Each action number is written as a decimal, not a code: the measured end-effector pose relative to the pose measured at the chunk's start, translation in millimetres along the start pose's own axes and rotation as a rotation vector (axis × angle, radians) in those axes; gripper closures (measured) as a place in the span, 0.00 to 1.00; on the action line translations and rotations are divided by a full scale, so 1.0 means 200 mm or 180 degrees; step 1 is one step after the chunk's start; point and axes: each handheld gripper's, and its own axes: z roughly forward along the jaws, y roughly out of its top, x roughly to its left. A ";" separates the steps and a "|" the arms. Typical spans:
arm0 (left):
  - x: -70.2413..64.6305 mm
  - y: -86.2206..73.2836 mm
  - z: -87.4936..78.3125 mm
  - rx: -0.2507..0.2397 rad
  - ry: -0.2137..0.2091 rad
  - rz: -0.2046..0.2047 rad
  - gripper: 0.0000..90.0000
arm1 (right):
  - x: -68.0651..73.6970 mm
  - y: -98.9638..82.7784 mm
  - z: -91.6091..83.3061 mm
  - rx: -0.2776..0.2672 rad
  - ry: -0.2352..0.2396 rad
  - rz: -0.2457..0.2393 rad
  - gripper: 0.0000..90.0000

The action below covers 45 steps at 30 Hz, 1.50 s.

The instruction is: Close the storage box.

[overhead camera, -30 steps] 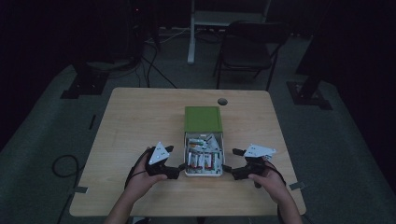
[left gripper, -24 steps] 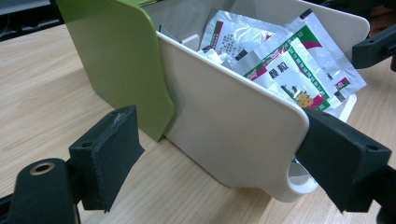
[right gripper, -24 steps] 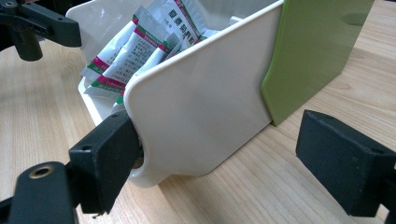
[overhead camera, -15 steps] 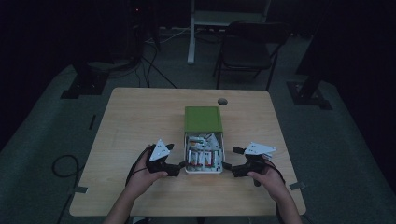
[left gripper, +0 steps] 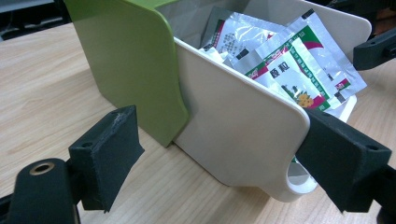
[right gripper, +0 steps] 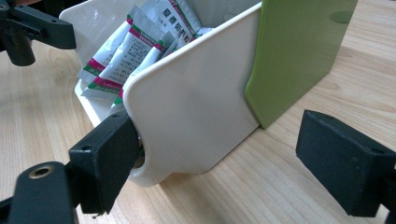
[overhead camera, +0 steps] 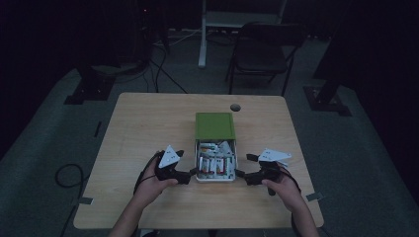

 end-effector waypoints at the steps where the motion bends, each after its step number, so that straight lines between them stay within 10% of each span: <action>1: 0.00 0.00 0.00 -0.0002 0.0003 -0.0004 0.17 | 0.00 0.00 0.00 0.0003 -0.0009 0.0000 0.14; 45: 0.10 0.07 0.09 -0.0007 0.0116 -0.0036 0.17 | -0.09 0.07 0.07 -0.0043 -0.0291 0.0175 0.14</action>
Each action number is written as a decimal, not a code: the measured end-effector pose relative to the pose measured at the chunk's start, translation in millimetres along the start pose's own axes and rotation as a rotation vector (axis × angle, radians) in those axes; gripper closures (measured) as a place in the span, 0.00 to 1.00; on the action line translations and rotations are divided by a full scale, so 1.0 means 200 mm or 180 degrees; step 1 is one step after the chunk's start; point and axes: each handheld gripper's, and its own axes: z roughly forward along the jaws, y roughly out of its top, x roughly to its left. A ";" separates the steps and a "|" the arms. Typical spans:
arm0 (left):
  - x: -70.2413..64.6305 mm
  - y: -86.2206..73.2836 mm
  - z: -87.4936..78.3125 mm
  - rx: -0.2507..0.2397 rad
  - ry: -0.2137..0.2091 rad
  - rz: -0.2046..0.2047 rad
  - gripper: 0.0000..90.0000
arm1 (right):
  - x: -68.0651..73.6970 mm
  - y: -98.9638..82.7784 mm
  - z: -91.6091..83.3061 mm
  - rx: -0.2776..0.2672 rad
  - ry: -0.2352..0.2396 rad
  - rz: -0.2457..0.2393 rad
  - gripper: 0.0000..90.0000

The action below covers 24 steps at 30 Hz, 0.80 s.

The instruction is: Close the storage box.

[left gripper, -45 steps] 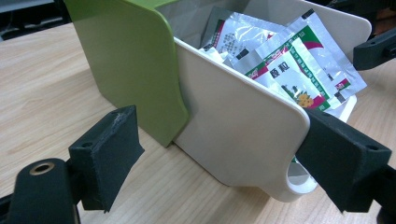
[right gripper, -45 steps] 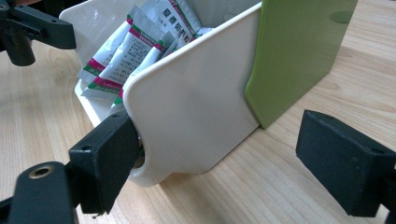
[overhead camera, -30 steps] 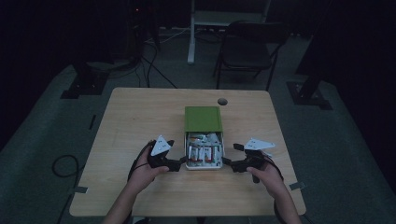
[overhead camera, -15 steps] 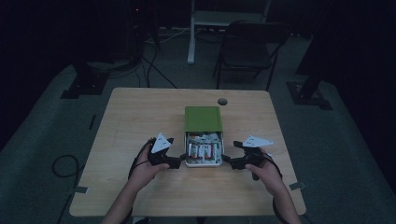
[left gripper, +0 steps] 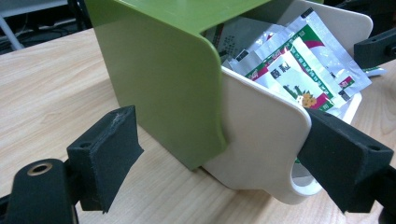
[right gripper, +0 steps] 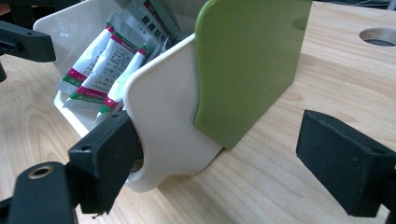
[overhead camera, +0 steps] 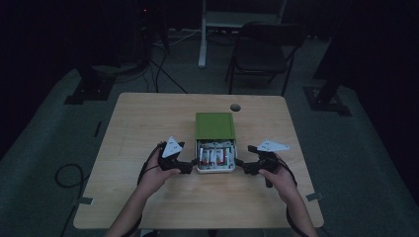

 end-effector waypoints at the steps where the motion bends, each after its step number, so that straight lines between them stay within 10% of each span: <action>1: 0.00 0.00 0.00 -0.0002 0.0003 -0.0004 0.17 | 0.00 0.00 0.00 -0.0001 -0.0004 0.0005 0.14; 24: 0.05 0.01 0.06 0.0051 0.0086 -0.0033 0.17 | -0.03 0.04 0.05 -0.0019 -0.0120 0.0060 0.14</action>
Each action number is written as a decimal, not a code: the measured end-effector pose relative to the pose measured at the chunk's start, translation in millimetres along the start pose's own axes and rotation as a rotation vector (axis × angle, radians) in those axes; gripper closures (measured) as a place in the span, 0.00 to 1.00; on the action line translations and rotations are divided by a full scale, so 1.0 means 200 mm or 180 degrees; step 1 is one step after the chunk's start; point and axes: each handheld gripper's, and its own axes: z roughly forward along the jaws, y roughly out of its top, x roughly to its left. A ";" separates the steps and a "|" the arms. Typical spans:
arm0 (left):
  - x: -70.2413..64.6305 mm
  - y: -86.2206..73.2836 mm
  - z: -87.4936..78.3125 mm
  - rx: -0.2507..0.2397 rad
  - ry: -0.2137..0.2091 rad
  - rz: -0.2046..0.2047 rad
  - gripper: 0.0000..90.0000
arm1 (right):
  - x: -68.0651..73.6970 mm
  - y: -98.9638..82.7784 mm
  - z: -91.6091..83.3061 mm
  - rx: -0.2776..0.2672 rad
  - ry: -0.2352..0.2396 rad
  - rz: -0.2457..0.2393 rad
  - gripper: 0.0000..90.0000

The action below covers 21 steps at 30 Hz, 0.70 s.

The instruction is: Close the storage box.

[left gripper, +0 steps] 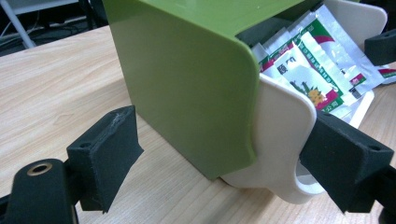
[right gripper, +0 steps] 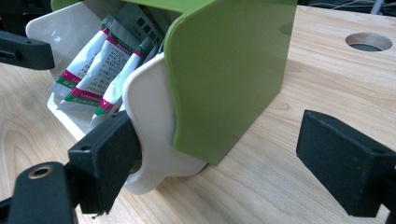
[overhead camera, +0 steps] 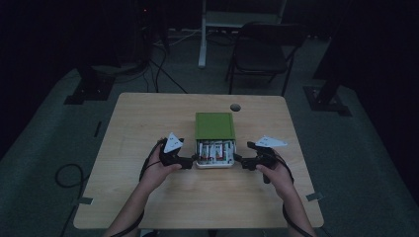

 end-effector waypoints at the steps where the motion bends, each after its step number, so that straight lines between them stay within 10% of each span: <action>1: 0.00 0.00 0.00 0.0006 -0.0008 -0.0021 0.17 | 0.00 0.00 0.00 0.0001 0.0003 0.0020 0.14; 21: 0.04 0.00 0.06 0.0008 0.0122 -0.0161 0.13 | -0.01 0.01 0.04 -0.0016 -0.0149 0.0102 0.14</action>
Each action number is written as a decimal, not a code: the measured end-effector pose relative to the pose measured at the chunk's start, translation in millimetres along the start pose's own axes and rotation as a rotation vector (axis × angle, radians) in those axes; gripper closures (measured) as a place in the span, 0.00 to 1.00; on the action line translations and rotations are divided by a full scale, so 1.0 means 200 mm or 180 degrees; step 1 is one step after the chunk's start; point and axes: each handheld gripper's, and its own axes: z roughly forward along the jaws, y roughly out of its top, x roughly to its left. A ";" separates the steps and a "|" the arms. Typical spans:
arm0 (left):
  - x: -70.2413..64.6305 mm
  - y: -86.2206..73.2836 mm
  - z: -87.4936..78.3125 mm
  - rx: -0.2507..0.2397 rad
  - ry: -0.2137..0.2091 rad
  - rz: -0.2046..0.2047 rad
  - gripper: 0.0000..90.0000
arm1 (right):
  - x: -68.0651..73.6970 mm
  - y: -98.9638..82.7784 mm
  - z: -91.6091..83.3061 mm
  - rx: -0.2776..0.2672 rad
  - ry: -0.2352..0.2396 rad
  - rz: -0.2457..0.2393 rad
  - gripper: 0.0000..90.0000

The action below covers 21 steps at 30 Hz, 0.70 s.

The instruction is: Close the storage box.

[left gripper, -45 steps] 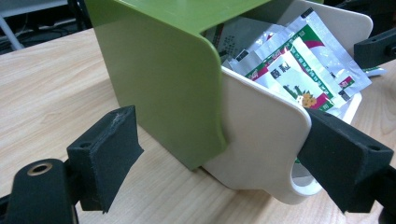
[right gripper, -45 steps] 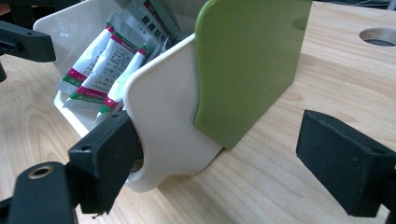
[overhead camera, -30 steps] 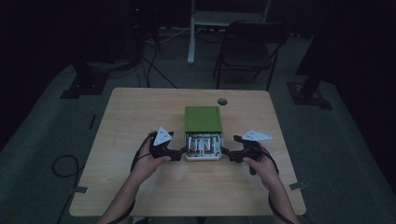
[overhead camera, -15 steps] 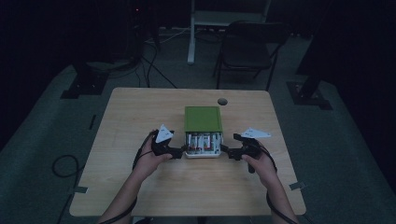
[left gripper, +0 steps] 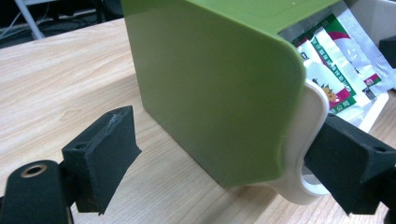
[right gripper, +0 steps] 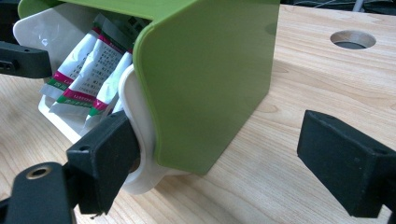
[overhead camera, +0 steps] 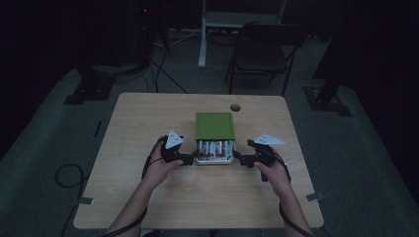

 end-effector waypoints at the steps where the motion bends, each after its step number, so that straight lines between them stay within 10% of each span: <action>1: 0.00 0.00 0.00 0.0000 0.0000 0.0000 0.12 | 0.00 0.00 0.00 -0.0002 -0.0003 0.0005 0.14; 21: 0.01 0.05 0.03 0.0056 0.0165 0.0186 0.12 | 0.00 0.03 0.04 0.0040 -0.0191 -0.0001 0.12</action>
